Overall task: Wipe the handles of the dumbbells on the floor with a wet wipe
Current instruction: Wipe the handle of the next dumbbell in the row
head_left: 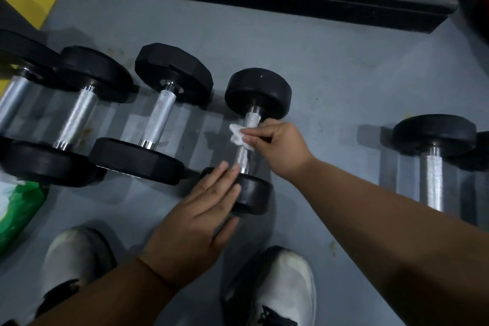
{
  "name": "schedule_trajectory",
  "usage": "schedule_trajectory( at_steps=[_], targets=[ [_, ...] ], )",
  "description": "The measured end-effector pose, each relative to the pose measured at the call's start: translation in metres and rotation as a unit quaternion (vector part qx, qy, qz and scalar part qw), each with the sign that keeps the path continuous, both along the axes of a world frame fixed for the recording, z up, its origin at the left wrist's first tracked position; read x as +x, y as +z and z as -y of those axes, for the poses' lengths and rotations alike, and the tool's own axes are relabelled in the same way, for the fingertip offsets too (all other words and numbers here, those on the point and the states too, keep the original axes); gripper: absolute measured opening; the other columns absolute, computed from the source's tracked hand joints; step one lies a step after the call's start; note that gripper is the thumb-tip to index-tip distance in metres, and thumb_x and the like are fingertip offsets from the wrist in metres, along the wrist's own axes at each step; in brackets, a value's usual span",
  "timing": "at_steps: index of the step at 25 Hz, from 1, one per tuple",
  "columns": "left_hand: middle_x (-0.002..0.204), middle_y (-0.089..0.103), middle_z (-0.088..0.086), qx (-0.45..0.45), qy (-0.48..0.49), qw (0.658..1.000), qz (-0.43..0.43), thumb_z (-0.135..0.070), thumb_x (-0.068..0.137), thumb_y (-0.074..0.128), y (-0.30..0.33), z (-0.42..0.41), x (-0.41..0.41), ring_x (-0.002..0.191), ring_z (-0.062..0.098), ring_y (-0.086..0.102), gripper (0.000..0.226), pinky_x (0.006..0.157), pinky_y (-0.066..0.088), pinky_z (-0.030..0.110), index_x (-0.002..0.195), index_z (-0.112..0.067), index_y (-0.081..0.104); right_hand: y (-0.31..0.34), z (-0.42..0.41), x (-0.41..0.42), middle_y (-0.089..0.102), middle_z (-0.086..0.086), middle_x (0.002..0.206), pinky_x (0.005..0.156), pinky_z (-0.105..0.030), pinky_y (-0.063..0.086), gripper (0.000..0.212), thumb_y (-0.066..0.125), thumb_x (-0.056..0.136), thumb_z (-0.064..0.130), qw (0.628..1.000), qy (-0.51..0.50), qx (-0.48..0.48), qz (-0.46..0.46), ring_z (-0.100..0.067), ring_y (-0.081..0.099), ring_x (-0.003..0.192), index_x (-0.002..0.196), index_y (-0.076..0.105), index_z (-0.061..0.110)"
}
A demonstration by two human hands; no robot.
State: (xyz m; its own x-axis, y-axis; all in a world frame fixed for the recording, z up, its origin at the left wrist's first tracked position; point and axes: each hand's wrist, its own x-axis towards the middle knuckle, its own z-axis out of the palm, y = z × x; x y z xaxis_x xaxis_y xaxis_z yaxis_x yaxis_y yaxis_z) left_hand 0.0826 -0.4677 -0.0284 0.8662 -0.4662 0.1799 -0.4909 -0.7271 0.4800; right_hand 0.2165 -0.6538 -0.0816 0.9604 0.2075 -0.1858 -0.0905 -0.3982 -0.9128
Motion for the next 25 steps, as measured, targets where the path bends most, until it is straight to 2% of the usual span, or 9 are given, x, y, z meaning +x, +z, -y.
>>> schedule_trajectory(
  at_steps=[2,5,8,11,13,15,18,22,25],
  targets=[
    [0.149,0.043,0.014,-0.01,-0.03,0.999,-0.006,-0.011,0.09,0.067,-0.001,0.013,0.001,0.143,0.029,0.035,0.031,0.108,0.041,0.05,0.118,0.002,0.067,-0.003,0.003,-0.007,0.065,0.013,0.088,0.084,-0.017,0.049,0.017,0.077,0.089,0.014,0.998,0.054,0.001,-0.01,0.002,0.063,0.085,0.104,0.081,0.018],
    [0.145,0.049,0.013,-0.024,-0.048,0.999,-0.004,-0.004,0.092,0.061,-0.008,0.011,0.006,0.142,0.029,0.037,0.022,0.107,0.04,0.052,0.11,-0.002,0.072,0.002,0.009,-0.014,0.066,0.023,0.083,0.085,-0.016,0.048,0.016,0.079,0.087,0.016,0.988,0.144,0.016,-0.059,0.002,0.065,0.086,0.102,0.081,0.019],
    [0.143,0.051,0.012,-0.034,-0.062,0.997,0.011,-0.005,0.097,0.049,-0.012,0.0,0.009,0.141,0.028,0.038,0.028,0.107,0.041,0.052,0.111,-0.004,0.073,0.005,0.01,-0.009,0.069,0.017,0.089,0.087,-0.022,0.052,0.017,0.079,0.087,0.02,0.981,0.186,-0.017,-0.045,-0.002,0.067,0.089,0.104,0.081,0.024],
    [0.143,0.051,0.014,-0.05,-0.049,0.998,0.003,-0.006,0.098,0.047,-0.014,-0.007,0.009,0.14,0.03,0.04,0.029,0.106,0.042,0.054,0.112,-0.003,0.072,0.009,0.007,0.007,0.073,0.012,0.088,0.083,-0.028,0.055,0.017,0.078,0.088,0.019,0.995,0.086,-0.009,-0.045,-0.001,0.067,0.084,0.104,0.08,0.023],
    [0.142,0.052,0.015,-0.055,-0.043,0.998,-0.003,0.003,0.093,0.053,-0.014,-0.013,0.009,0.139,0.032,0.041,0.027,0.103,0.044,0.055,0.113,-0.001,0.071,0.011,0.007,0.017,0.07,0.021,0.078,0.069,-0.019,0.053,0.018,0.077,0.089,0.019,0.998,0.02,0.005,-0.06,0.006,0.063,0.071,0.107,0.08,0.022],
    [0.141,0.052,0.017,-0.053,-0.039,0.998,-0.001,0.008,0.09,0.055,-0.015,-0.021,0.01,0.139,0.034,0.041,0.029,0.102,0.046,0.055,0.112,0.0,0.071,0.012,0.002,0.019,0.065,0.029,0.07,0.061,-0.008,0.047,0.018,0.076,0.091,0.019,0.997,0.009,0.004,-0.074,0.011,0.059,0.063,0.109,0.08,0.021],
    [0.141,0.052,0.018,-0.059,-0.035,0.998,0.006,0.007,0.09,0.051,-0.013,-0.027,0.01,0.138,0.034,0.042,0.03,0.102,0.046,0.054,0.112,0.001,0.071,0.01,-0.011,0.004,0.065,0.017,0.079,0.068,-0.016,0.047,0.018,0.075,0.091,0.018,0.998,-0.004,0.012,-0.057,0.008,0.059,0.067,0.108,0.08,0.02],
    [0.139,0.054,0.018,-0.062,-0.031,0.998,0.009,0.012,0.085,0.057,-0.013,-0.024,0.013,0.137,0.034,0.043,0.031,0.102,0.046,0.054,0.109,0.001,0.073,0.008,-0.016,-0.015,0.07,0.003,0.09,0.081,-0.018,0.05,0.016,0.077,0.089,0.016,0.991,0.129,-0.024,0.003,-0.003,0.065,0.086,0.104,0.081,0.016],
    [0.139,0.054,0.018,-0.073,-0.037,0.997,0.001,0.009,0.087,0.057,-0.014,-0.027,0.013,0.137,0.035,0.044,0.029,0.101,0.047,0.054,0.109,0.0,0.073,0.01,-0.012,-0.003,0.07,0.005,0.092,0.08,-0.017,0.049,0.016,0.076,0.091,0.022,0.982,0.175,-0.065,0.014,-0.003,0.064,0.087,0.106,0.08,0.021]
  ],
)
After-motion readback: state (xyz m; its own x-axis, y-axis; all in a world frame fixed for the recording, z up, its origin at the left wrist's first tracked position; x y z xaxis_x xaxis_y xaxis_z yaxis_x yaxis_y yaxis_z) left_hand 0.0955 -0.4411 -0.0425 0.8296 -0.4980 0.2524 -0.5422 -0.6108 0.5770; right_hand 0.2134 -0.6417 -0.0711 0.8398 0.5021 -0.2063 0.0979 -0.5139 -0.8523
